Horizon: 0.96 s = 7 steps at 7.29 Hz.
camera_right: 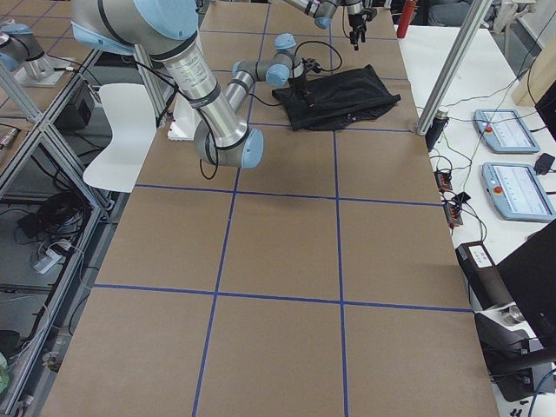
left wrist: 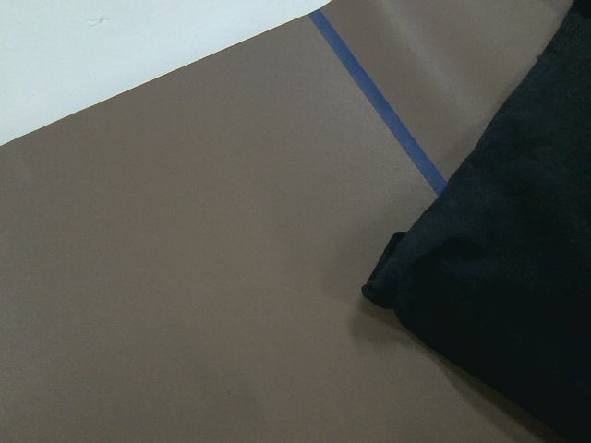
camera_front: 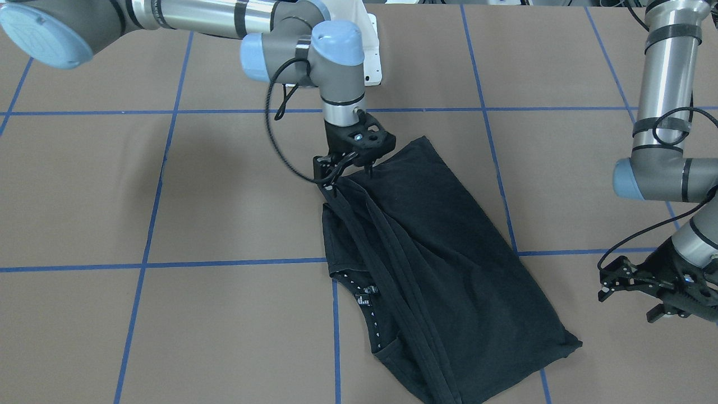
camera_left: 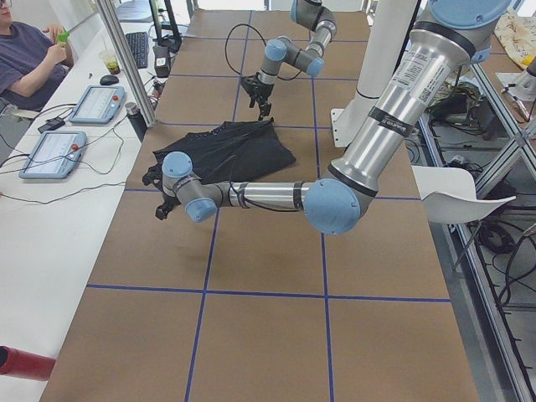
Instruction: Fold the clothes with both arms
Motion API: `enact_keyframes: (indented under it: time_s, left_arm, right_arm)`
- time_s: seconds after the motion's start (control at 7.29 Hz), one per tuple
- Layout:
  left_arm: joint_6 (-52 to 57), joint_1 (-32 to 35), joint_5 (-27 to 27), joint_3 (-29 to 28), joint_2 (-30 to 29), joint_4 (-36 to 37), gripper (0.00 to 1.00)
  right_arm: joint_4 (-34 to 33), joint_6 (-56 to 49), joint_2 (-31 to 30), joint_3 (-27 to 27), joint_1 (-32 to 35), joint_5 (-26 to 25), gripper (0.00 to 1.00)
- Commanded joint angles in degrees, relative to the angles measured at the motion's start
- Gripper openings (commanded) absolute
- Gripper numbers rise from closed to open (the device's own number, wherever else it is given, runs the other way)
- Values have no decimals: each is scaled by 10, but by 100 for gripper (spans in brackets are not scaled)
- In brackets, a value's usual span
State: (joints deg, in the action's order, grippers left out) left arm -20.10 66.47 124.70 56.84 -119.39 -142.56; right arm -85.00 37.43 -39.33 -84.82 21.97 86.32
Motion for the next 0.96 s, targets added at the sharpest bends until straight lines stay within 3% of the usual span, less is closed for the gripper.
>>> enact_keyframes:
  time_s: [0.0, 0.14, 0.55, 0.82]
  left_arm:
    - [-2, 0, 0, 0, 0, 0, 100]
    - [-2, 0, 0, 0, 0, 0, 100]
    - [-2, 0, 0, 0, 0, 0, 100]
    - [-5, 0, 0, 0, 0, 0, 100]
  right_arm:
    - [-4, -46, 0, 7, -21, -34, 76]
    - [-4, -56, -1, 11, -20, -34, 61]
    - [3, -55, 2, 32, -21, -34, 54]
    - [3, -54, 2, 33, -21, -34, 39]
